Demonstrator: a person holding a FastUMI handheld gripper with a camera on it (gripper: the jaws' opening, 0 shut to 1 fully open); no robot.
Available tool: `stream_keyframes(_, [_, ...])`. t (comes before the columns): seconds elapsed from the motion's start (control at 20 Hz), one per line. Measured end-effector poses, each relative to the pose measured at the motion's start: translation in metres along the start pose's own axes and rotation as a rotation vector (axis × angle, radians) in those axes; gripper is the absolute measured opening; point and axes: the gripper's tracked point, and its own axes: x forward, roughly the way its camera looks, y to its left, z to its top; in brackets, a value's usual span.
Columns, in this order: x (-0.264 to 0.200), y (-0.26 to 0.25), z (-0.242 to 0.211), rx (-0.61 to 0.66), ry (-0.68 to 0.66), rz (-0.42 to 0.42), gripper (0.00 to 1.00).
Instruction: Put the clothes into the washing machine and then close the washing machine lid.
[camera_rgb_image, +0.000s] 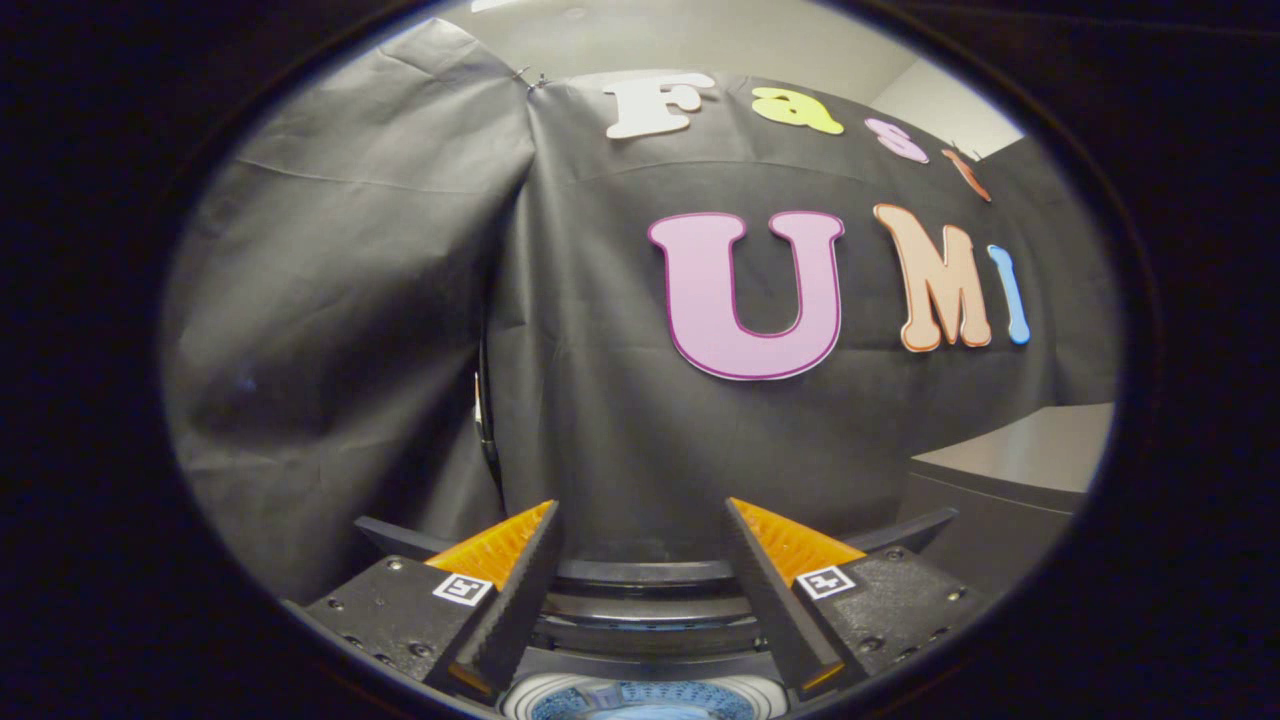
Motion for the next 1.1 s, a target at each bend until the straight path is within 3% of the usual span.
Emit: stream_keyframes(1.1, [-0.027,-0.002,-0.009,0.005,0.025,0.029,0.97])
